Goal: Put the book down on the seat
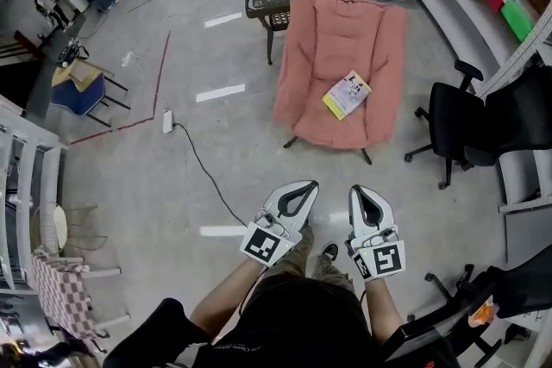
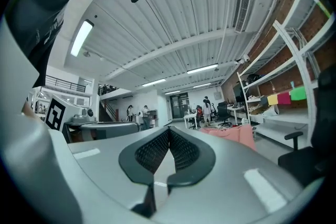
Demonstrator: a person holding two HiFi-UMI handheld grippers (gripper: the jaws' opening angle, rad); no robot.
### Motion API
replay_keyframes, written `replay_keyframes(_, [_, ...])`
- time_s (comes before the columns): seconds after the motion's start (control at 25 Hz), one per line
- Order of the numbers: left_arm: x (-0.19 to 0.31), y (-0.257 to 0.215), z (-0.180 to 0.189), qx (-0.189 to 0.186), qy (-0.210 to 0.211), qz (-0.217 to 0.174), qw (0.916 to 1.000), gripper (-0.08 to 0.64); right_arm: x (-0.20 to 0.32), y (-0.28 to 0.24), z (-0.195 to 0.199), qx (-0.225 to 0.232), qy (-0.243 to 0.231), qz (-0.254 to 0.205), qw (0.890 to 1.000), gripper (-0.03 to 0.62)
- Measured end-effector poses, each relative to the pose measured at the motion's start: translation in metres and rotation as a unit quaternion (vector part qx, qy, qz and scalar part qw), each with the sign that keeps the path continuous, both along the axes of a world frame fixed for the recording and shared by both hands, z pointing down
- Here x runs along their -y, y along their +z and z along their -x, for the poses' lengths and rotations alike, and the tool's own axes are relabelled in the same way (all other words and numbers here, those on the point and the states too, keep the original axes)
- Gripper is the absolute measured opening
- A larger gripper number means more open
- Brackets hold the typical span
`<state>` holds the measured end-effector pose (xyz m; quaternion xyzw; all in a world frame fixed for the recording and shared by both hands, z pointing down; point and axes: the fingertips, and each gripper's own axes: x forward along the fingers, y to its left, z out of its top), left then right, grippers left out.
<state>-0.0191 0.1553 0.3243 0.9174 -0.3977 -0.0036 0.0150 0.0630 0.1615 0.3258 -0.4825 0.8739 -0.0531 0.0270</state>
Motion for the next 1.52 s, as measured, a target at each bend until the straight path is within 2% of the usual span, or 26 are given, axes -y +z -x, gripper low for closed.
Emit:
replay_keyframes(0.08, [-0.022,0.002,-0.007,0.003,-0.001,0.01,0.9999,0.0,-0.02,0.004,-0.006,-0.001,-0.002,0.004,1.0,0.012])
replay_keyframes(0.28, [-0.057,0.001,-0.014,0.003,0.014,0.003,0.9999,0.0,-0.058,0.009,-0.011,-0.007,-0.008,0.011,1.0,0.012])
replay_keyframes(0.48, [-0.072,-0.002,-0.004,-0.012,0.032,0.003,0.9994,0.0,-0.07,0.01,-0.007,-0.017,0.012,0.009,1.0,0.012])
replay_keyframes(0.64, [-0.082,-0.002,0.004,-0.009,0.053,0.003,0.9986,0.0,-0.074,0.015,0.006,0.003,0.019,0.026,0.999,0.012])
replay_keyframes(0.88, [-0.081,0.002,0.026,-0.003,0.043,0.01,0.999,0.0,-0.081,0.016,0.027,0.001,0.014,0.031,0.999,0.012])
replay_keyframes(1.16, [-0.078,0.004,0.041,0.0,0.037,0.0,0.9993,0.0,-0.084,0.021,0.04,-0.013,-0.001,0.036,0.999,0.011])
replay_keyframes(1.52, [-0.079,0.008,0.045,0.0,0.027,0.007,0.9996,0.0,-0.083,0.026,0.05,-0.014,-0.011,0.042,0.999,0.011])
